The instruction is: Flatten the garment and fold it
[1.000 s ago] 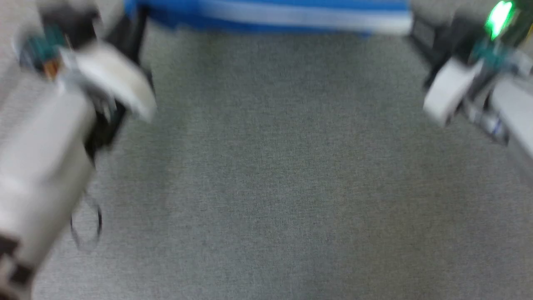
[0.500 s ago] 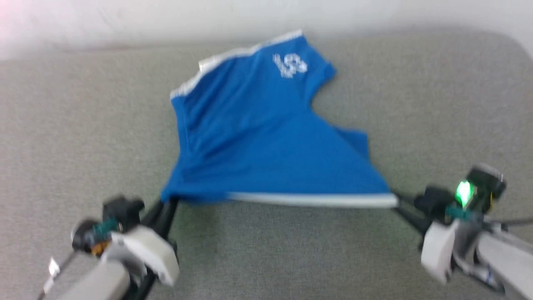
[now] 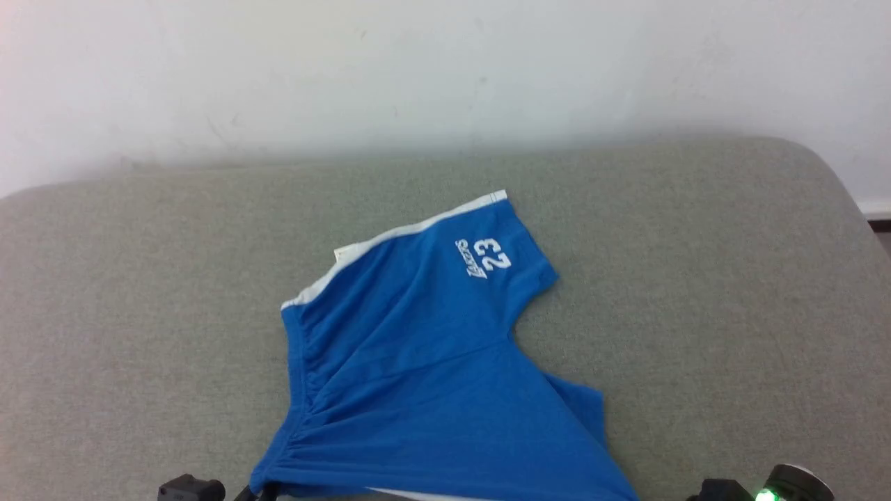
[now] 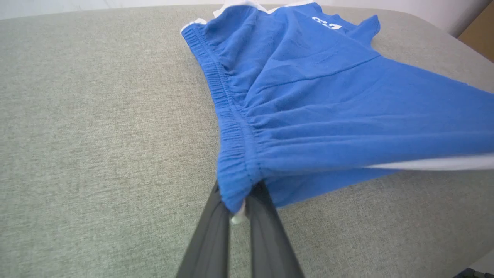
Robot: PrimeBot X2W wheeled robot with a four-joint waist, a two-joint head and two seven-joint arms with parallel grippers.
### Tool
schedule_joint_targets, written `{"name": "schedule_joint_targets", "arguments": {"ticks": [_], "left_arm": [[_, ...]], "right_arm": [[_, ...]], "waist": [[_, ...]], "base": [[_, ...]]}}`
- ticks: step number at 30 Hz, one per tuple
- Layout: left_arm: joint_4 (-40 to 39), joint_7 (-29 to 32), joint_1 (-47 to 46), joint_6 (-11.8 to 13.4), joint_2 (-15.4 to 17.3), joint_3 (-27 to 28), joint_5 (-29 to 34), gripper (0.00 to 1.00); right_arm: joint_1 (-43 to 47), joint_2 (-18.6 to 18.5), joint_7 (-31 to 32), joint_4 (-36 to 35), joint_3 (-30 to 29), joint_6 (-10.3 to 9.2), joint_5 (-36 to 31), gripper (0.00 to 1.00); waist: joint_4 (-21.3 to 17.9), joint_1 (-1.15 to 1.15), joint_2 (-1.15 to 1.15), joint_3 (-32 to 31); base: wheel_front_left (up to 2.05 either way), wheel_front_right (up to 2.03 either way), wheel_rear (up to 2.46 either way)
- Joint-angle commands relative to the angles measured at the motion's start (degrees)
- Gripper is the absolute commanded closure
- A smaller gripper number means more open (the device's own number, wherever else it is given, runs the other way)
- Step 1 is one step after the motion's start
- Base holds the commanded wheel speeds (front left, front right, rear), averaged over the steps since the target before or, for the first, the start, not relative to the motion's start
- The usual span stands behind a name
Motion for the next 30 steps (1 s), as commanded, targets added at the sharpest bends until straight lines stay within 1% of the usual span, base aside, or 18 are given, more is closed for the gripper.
{"name": "schedule_joint_targets", "arguments": {"ticks": [1, 5, 9, 11, 13, 17, 20, 24, 27, 30], "left_arm": [[-0.7, 0.1, 0.8, 1.0, 1.1, 0.7, -0.5, 1.0], [-1.9, 0.5, -0.4, 1.4, 1.7, 0.5, 0.6, 1.0], [-1.7, 1.3, -4.8, 0.5, 1.1, 0.3, 2.3, 1.0], [-1.0, 1.6, -7.7, -0.3, 0.4, 0.1, 3.1, 1.0], [-0.2, 1.8, -10.8, -1.2, -0.5, 0.0, 4.1, 1.0], [1.9, 1.9, -16.2, -2.4, -2.1, 0.3, 5.1, 1.0], [3.6, 1.8, -19.7, -3.1, -3.1, 1.0, 5.3, 1.0], [6.4, 1.3, -23.3, -3.5, -4.7, 2.2, 5.3, 1.0], [8.8, 0.9, -26.0, -4.5, -5.9, 3.2, 5.0, 1.0], [11.1, 0.6, -29.1, -5.2, -7.3, 3.9, 5.1, 1.0]], "right_arm": [[1.4, 0.0, 0.5, -0.7, -1.8, -0.14, -0.7, 1.0], [1.6, 0.7, 1.1, -2.1, -6.4, -0.14, -2.9, 1.0], [-1.6, 1.4, 1.7, -2.2, -9.6, -0.14, -3.7, 1.0], [-3.9, 1.7, 2.2, -1.5, -10.4, -0.14, -2.2, 1.0], [-7.6, 0.7, 2.7, -0.8, -10.0, -0.14, -2.6, 1.0], [-16.0, -0.2, 3.9, 1.0, -8.2, -0.14, -1.2, 1.0], [-23.0, -0.1, 4.8, 3.1, -6.1, -0.14, 0.4, 1.0], [-32.2, 1.6, 5.7, 7.3, -3.0, -0.14, 3.3, 1.0], [-38.7, 3.5, 6.6, 11.0, -0.9, -0.14, 6.1, 1.0], [-45.4, 4.9, 7.4, 15.3, 1.8, -0.14, 7.4, 1.0]], "waist": [[0.6, 0.02, 0.0, -0.9], [1.4, 0.02, 0.0, -0.4], [2.4, 0.02, 0.0, 1.2], [2.9, 0.02, 0.0, 2.5], [3.4, 0.02, 0.0, 4.1], [4.3, 0.02, 0.0, 7.6], [4.9, 0.02, 0.0, 10.1], [5.8, 0.02, 0.0, 13.2], [6.5, 0.02, 0.0, 15.5], [7.3, 0.02, 0.0, 17.9]], "base": [[0.0, 0.0, 0.0], [0.0, 0.0, 0.0], [0.0, 0.0, 0.0], [0.0, 0.0, 0.0], [0.0, 0.0, 0.0], [0.0, 0.0, 0.0], [0.0, 0.0, 0.0], [0.0, 0.0, 0.0], [0.0, 0.0, 0.0], [0.0, 0.0, 0.0]]}}
